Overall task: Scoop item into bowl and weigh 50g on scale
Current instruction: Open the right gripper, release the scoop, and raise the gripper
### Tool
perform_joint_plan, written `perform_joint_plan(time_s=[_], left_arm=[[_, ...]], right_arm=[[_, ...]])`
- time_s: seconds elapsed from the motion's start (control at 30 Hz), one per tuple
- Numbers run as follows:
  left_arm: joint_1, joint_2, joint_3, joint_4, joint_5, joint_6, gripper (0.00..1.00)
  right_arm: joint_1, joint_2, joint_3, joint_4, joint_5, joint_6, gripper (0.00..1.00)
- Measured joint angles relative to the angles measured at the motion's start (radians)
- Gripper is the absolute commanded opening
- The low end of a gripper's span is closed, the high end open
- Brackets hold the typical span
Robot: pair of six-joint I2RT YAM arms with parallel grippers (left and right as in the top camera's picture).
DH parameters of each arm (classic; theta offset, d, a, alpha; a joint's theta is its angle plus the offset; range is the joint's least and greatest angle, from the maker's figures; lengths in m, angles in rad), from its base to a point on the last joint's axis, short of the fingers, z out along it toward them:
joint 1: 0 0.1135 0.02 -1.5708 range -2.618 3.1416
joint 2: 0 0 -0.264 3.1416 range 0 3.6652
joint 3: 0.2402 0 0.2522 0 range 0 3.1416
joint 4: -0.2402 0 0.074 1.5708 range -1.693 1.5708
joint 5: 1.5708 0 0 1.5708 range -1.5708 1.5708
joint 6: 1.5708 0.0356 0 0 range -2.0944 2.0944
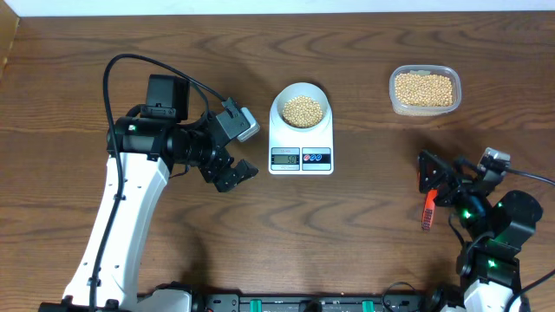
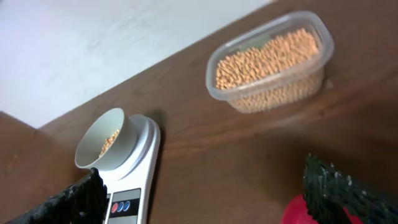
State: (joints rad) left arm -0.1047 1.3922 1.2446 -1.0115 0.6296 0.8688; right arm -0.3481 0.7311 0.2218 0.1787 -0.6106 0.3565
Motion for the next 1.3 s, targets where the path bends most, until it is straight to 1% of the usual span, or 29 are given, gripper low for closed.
perform_joint_plan(time_s=[0.2, 0.3, 0.47, 0.57, 0.77, 0.9, 1.03, 1.3], left_arm=[[0.000, 0.000, 0.000, 0.000, 0.000, 0.000, 0.98], [0.000, 0.000, 0.000, 0.000, 0.000, 0.000, 0.98], [0.000, 0.000, 0.000, 0.000, 0.000, 0.000, 0.98], [0.000, 0.000, 0.000, 0.000, 0.000, 0.000, 0.98], [0.000, 0.000, 0.000, 0.001, 0.000, 0.000, 0.98], [0.000, 0.000, 0.000, 0.000, 0.000, 0.000, 0.98], [0.000, -0.001, 0.000, 0.001, 0.000, 0.000, 0.98], [0.000, -0.001, 0.000, 0.001, 0.000, 0.000, 0.98]], right_arm=[[0.047, -0.102, -0.010, -0.001, 0.016, -0.051, 0.99], [0.116, -0.182, -0.051, 0.005, 0.074, -0.062, 0.99], [0.251, -0.356, -0.173, 0.003, 0.212, -0.072, 0.99], [0.283, -0.426, -0.204, -0.007, 0.263, -0.078, 0.99], [0.318, -0.545, -0.213, -0.115, 0.336, -0.098, 0.99], [0.369, -0.642, -0.215, -0.232, 0.399, -0.103, 0.99], [0.406, -0.698, -0.215, -0.235, 0.441, -0.142, 0.99], [0.437, -0.708, -0.215, -0.238, 0.470, -0.167, 0.99]])
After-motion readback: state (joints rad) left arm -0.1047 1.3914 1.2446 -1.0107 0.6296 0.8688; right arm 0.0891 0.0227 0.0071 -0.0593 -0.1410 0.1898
